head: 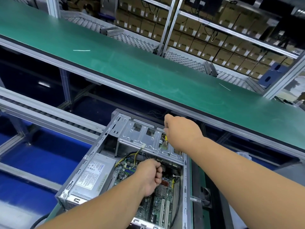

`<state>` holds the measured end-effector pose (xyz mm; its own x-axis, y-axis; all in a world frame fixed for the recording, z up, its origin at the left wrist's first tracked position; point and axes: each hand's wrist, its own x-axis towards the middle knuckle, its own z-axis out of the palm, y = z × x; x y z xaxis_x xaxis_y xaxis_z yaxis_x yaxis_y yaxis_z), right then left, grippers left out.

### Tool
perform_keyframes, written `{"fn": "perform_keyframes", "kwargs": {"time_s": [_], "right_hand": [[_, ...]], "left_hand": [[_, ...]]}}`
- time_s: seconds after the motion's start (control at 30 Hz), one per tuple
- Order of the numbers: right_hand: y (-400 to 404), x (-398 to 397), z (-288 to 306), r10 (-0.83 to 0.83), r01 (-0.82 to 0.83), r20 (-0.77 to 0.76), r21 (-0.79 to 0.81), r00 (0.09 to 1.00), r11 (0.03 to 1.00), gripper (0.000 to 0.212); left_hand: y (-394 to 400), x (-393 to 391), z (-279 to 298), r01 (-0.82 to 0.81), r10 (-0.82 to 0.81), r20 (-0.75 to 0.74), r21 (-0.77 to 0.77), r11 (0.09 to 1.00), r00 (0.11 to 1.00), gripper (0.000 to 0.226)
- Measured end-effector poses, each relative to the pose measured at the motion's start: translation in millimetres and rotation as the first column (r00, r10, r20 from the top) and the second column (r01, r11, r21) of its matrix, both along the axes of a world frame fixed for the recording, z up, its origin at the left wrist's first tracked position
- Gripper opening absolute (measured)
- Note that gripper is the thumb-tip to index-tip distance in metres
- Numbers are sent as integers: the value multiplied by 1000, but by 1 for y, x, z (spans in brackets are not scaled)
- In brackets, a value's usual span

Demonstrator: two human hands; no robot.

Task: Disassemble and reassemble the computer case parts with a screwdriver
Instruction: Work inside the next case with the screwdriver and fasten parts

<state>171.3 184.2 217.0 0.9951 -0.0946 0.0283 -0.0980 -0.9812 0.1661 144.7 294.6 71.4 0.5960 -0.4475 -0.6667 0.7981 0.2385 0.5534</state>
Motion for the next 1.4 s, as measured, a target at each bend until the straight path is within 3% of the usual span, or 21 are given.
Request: {"fn": "perform_keyframes", "kwargs": {"time_s": [0.1,0.23,0.33,0.4,0.53,0.73,0.93,1.0,1.07,1.2,1.27,1.33,1.4], "right_hand": [[5,2,2,-26,26,-39,-17,999,1000,15],[7,10,9,34,-12,-135,165,990,986,22],[6,11,7,26,-22,-59,61,998,998,15],[4,12,3,-8,8,-19,8,1000,1000,22],[1,14,7,36,-16,-118,167,992,986,14],[4,11,3,-20,20,-40,-3,999,1000,25],[2,15,8,60,-45,-102,146,993,988,14],[3,14,4,20,-16,-42,104,999,994,12],[1,13,0,-36,35,12,33,999,999,28],[-4,14,3,65,-45,-75,240,995,970,11],[-4,12,2,94,-87,-50,128,994,988,15],[-6,11,-3,20,-20,33,4,999,1000,20],[-13,12,-4,-27,26,19,55,999,998,26]], "left_hand": [[-1,0,0,2,-2,6,5,1000,1000,17],[-2,1,-3,11,-11,12,-3,1000,1000,14],[-2,1,-5,10,-10,12,-4,1000,1000,16],[-2,2,-7,8,-8,12,-1,1000,1000,17],[-2,3,-11,2,-3,13,5,1000,1000,21],[-2,5,-14,-5,5,13,-3,1000,1000,21],[-4,5,-16,-6,6,8,-8,1000,1000,19],[-4,5,-16,-4,4,9,-9,1000,1000,18],[-4,5,-16,-1,1,7,-10,1000,1000,15],[-4,5,-15,-2,2,4,-13,1000,1000,14],[-4,5,-14,-2,2,4,-6,1000,1000,14],[-4,4,-13,-5,5,0,-1,1000,1000,15],[-3,4,-12,-4,4,-4,0,1000,1000,15]]}}
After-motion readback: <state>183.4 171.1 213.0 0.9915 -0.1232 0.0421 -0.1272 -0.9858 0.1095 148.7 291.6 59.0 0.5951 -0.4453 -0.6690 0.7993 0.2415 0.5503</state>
